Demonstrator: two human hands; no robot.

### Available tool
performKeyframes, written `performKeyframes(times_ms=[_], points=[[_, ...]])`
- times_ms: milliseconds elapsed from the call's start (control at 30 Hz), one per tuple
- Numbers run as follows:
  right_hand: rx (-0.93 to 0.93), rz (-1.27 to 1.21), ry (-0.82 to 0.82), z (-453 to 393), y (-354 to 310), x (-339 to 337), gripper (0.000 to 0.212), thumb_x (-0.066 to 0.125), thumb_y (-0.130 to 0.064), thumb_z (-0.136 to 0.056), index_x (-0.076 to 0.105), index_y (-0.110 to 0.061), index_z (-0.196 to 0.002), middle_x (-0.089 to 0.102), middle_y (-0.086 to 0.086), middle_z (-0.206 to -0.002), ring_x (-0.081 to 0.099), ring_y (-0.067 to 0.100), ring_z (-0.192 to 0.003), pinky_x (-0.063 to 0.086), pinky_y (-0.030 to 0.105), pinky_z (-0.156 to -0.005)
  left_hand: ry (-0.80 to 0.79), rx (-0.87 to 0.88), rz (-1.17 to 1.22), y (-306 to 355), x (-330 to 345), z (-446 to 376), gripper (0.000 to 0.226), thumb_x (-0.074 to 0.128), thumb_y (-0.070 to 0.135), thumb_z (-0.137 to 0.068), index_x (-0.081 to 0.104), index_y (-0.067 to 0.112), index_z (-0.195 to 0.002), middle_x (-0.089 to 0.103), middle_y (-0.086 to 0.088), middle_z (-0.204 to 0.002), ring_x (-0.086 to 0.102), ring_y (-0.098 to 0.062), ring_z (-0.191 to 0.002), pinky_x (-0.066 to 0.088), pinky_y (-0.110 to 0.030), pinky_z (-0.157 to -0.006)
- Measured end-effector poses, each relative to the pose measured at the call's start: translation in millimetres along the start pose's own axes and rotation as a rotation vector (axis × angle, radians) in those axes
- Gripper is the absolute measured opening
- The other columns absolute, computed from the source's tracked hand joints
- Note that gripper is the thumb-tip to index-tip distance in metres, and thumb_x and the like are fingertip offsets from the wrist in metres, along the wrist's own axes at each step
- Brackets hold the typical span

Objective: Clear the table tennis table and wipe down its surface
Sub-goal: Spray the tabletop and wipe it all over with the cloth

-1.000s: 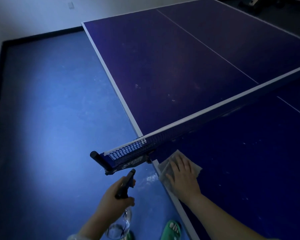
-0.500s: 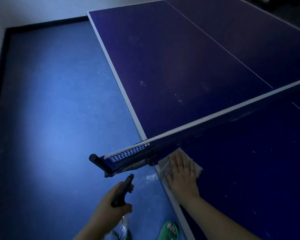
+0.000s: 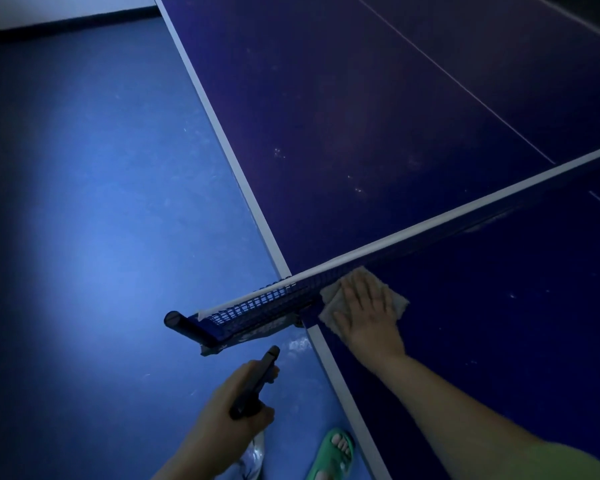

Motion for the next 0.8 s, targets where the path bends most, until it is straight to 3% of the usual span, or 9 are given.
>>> performKeyframes(times_ms=[67, 133, 233, 300, 400, 500, 567, 700, 800], points=[[0.11, 0.021, -0.042, -13, 48, -9, 0.064, 0.026, -0.032, -0.106, -0.007, -0.006, -0.154, -0.013, 0.016, -0.162, -0.009, 0.031, -0.151, -0.005, 0.051, -0.12, -0.016, 0.022, 0.02, 1, 0, 0, 0.046, 0.068, 0.002, -0.086, 0.06, 0.03, -0.121, 0.064, 0.017, -0.117, 0.065, -0.022, -0.082, 0.049, -0.042, -0.08], [0.45, -0.057, -0.11, -24, 89, -27, 0.062, 0.019, -0.036, -0.106, -0.009, -0.011, -0.156, -0.012, 0.014, -0.163, -0.007, 0.03, -0.151, -0.006, 0.051, -0.12, -0.029, 0.06, 0.029, 2, 0, 0, 0.043, 0.069, 0.006, -0.086, 0.06, 0.028, -0.121, 0.065, 0.014, -0.114, 0.063, -0.027, -0.078, 0.048, -0.036, -0.075], [0.72, -0.135, -0.092, -28, 79, -36, 0.064, 0.013, -0.046, -0.105, -0.011, -0.016, -0.156, -0.015, 0.009, -0.163, -0.011, 0.026, -0.15, -0.012, 0.052, -0.119, 0.012, 0.106, 0.047, 5, 3, -1, 0.04, 0.074, 0.017, -0.084, 0.06, 0.029, -0.12, 0.066, 0.01, -0.109, 0.067, -0.018, -0.083, 0.052, -0.037, -0.078], [0.602, -0.11, -0.084, -20, 40, -22, 0.064, 0.016, -0.043, -0.105, -0.014, -0.014, -0.154, -0.017, 0.012, -0.162, -0.01, 0.029, -0.151, -0.009, 0.054, -0.119, 0.044, 0.167, 0.074, 11, 6, -3, 0.044, 0.076, 0.028, -0.081, 0.059, 0.032, -0.122, 0.062, 0.01, -0.117, 0.066, -0.017, -0.095, 0.052, -0.035, -0.085], [0.155, -0.055, -0.027, 16, -22, 2, 0.064, 0.006, -0.047, -0.101, -0.007, -0.013, -0.154, -0.014, 0.011, -0.16, -0.01, 0.029, -0.151, -0.005, 0.054, -0.12, 0.02, 0.214, 0.07, 22, 14, -13, 0.05, 0.074, 0.034, -0.078, 0.056, 0.039, -0.124, 0.058, 0.016, -0.123, 0.061, -0.009, -0.109, 0.05, -0.027, -0.088], [-0.115, -0.016, -0.041, 36, -4, -7, 0.065, 0.013, -0.048, -0.101, 0.012, -0.013, -0.155, 0.004, 0.007, -0.163, 0.002, 0.027, -0.151, 0.005, 0.053, -0.12, -0.039, 0.246, 0.072, 40, 22, -28, 0.055, 0.071, 0.036, -0.08, 0.05, 0.04, -0.131, 0.059, 0.018, -0.127, 0.059, -0.008, -0.115, 0.05, -0.034, -0.092], [-0.042, 0.057, -0.02, 35, 41, -13, 0.062, 0.015, -0.042, -0.104, 0.009, -0.008, -0.155, 0.005, 0.011, -0.163, -0.002, 0.028, -0.151, 0.0, 0.054, -0.121, -0.043, 0.305, 0.013, 59, 28, -38, 0.052, 0.07, 0.038, -0.083, 0.051, 0.038, -0.131, 0.061, 0.01, -0.123, 0.06, -0.015, -0.108, 0.048, -0.041, -0.089], [0.514, -0.024, -0.04, 25, 100, -28, 0.064, 0.022, -0.04, -0.106, -0.004, -0.013, -0.157, -0.01, 0.01, -0.164, -0.011, 0.026, -0.151, -0.005, 0.052, -0.12, -0.006, 0.44, -0.095, 99, 39, -62, 0.048, 0.072, 0.039, -0.084, 0.053, 0.037, -0.128, 0.064, 0.016, -0.106, 0.054, -0.02, -0.107, 0.044, -0.045, -0.092], [0.454, -0.078, -0.058, 31, 81, -23, 0.067, 0.027, -0.041, -0.105, -0.006, -0.013, -0.156, -0.013, 0.01, -0.164, -0.014, 0.028, -0.15, -0.008, 0.053, -0.12, 0.005, 0.491, -0.173, 120, 54, -86, 0.049, 0.073, 0.034, -0.085, 0.053, 0.034, -0.129, 0.064, 0.024, -0.096, 0.05, -0.02, -0.105, 0.042, -0.048, -0.093]])
Point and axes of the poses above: each hand's wrist, its own z-axis away from the middle knuckle, its own x-axis out of the palm, y = z × x, the point moved 3 cm from there along -z, towards the middle knuckle
